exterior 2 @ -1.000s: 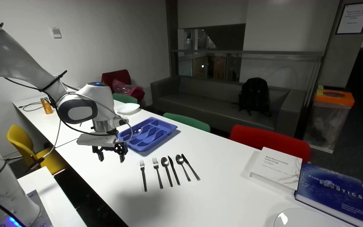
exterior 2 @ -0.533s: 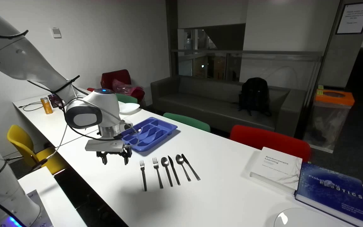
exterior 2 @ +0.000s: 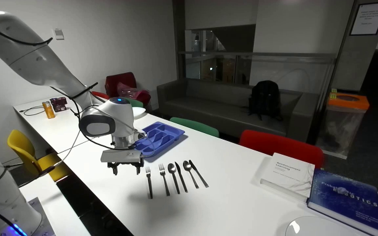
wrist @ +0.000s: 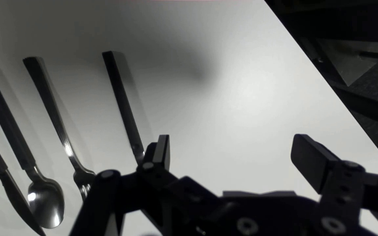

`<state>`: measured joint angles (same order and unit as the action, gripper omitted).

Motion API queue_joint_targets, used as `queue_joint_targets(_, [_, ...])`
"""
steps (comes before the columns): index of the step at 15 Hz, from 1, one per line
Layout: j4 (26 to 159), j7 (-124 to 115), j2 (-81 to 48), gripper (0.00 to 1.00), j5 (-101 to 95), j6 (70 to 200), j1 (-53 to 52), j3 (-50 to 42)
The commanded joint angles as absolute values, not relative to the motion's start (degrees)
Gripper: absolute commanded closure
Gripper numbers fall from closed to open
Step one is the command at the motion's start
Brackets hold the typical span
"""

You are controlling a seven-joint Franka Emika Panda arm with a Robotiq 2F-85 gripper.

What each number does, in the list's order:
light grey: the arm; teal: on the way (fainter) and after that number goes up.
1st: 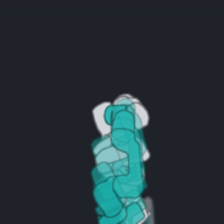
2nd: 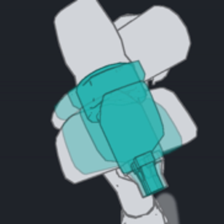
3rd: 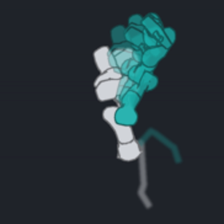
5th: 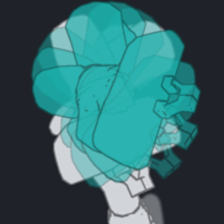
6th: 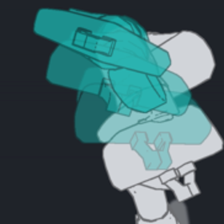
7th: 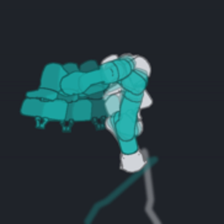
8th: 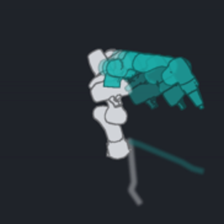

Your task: Pick up the silver cutlery from the counter and place it on the blue tray

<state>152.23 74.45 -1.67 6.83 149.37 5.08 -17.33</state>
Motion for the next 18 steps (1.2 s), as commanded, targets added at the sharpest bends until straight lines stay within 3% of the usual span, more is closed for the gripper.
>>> queue_joint_targets(1, [148.89,79.89,-6.85,0.0,8.18,150.89,9.47,-14.98])
queue_joint_targets(18, [141.91,80.2,-18.29,0.0,9.37,152.03,18.25,-6.73])
